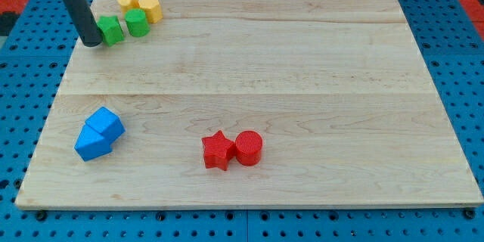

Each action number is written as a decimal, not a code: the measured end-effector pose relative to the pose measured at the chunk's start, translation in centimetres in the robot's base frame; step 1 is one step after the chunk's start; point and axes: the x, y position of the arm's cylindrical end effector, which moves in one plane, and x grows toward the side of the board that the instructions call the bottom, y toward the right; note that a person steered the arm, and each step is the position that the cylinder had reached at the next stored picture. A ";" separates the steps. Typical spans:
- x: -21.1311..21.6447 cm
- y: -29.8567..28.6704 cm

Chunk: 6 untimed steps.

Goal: Move the yellow heart into the green star

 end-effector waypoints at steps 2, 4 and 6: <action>-2.9 0.6; -4.2 -2.8; -14.1 -0.7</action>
